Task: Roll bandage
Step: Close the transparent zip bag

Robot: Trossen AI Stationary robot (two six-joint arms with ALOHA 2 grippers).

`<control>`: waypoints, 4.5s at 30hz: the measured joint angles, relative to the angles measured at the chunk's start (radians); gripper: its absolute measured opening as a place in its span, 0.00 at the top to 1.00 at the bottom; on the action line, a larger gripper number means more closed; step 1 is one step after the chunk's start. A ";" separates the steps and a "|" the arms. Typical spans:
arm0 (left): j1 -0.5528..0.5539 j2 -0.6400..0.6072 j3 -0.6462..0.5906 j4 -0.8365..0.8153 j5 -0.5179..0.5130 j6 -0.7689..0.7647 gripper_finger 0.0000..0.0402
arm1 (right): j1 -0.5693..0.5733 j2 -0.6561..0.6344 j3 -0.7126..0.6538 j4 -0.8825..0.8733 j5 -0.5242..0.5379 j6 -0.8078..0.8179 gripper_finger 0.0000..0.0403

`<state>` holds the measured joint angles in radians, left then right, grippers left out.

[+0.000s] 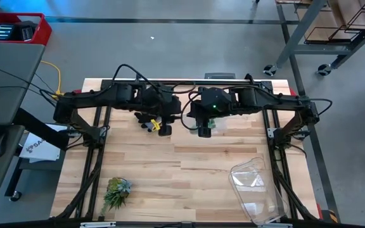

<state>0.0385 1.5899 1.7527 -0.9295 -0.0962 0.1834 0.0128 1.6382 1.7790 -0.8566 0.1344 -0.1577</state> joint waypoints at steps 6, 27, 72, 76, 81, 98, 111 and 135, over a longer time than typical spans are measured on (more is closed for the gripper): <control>0.000 0.000 0.000 0.017 -0.037 0.001 0.98 | 0.000 0.000 0.000 0.000 -0.008 0.000 1.00; -0.001 -0.019 0.002 -0.082 -0.041 -0.007 1.00 | 0.000 -0.025 0.000 -0.073 0.018 0.052 1.00; 0.001 0.025 0.000 0.043 -0.024 0.073 0.43 | -0.006 -0.051 0.000 -0.111 0.004 0.045 1.00; -0.012 0.034 0.000 0.050 -0.101 0.071 0.53 | -0.006 -0.051 0.000 -0.111 0.004 0.045 1.00; -0.021 0.017 0.000 0.063 -0.124 0.082 0.86 | -0.008 -0.051 0.000 -0.111 -0.004 0.045 1.00; -0.020 0.015 0.002 -0.013 -0.116 0.084 1.00 | -0.020 -0.049 0.000 -0.162 -0.033 0.054 1.00; -0.014 -0.017 0.002 -0.097 -0.143 0.081 1.00 | -0.020 -0.094 0.000 -0.214 -0.026 0.072 1.00; -0.015 -0.083 0.000 -0.300 -0.186 0.089 1.00 | -0.020 -0.110 0.000 -0.237 -0.024 0.064 1.00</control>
<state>0.0236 1.5068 1.7531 -1.2298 -0.2825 0.2727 -0.0071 1.5278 1.7794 -1.0931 0.1104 -0.0933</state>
